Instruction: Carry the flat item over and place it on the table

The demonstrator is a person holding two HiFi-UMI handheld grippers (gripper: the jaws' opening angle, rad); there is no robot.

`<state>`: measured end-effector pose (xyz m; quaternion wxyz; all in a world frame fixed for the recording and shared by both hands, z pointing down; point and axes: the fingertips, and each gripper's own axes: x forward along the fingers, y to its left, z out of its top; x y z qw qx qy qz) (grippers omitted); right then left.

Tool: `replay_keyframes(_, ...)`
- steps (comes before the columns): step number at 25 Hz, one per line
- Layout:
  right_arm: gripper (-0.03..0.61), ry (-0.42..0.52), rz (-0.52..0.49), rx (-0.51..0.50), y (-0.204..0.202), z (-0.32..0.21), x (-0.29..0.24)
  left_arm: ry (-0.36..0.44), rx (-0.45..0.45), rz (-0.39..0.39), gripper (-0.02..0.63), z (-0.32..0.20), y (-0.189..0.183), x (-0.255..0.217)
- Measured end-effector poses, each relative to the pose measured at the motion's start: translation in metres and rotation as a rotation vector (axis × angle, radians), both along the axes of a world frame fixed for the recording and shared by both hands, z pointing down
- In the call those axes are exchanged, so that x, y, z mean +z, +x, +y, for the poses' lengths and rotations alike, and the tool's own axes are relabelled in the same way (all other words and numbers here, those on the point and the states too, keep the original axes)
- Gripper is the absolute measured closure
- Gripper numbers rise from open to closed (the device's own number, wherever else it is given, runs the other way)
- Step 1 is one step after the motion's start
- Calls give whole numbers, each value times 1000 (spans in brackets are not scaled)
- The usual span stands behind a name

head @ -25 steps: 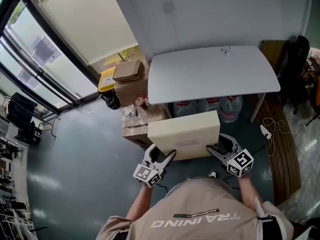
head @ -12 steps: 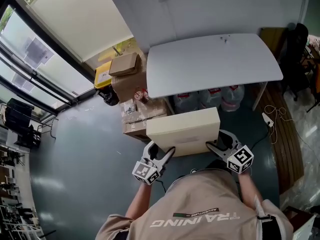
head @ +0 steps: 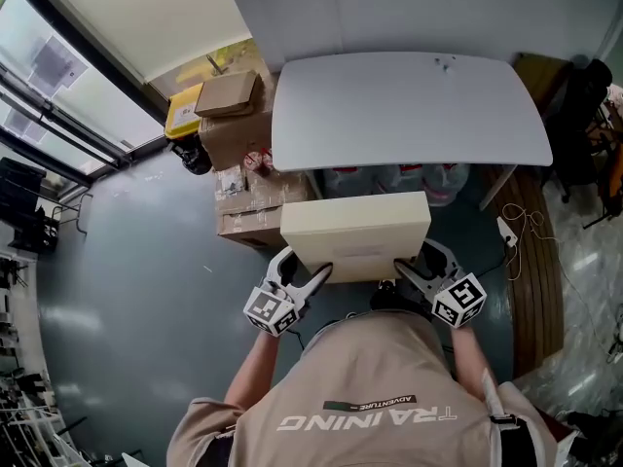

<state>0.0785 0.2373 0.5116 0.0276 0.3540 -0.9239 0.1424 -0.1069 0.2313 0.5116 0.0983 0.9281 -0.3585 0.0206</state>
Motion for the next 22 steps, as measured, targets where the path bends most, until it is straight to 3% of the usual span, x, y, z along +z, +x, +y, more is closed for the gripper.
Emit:
replay_keyframes(14,293,35,-32,-106,65,-129,-6,23,-78,-32,299,-113,66,-10)
replay_keyframes(22,293,-9,-59,-153,71,-161,6,-43,-128,-27,299,-137,71,7)
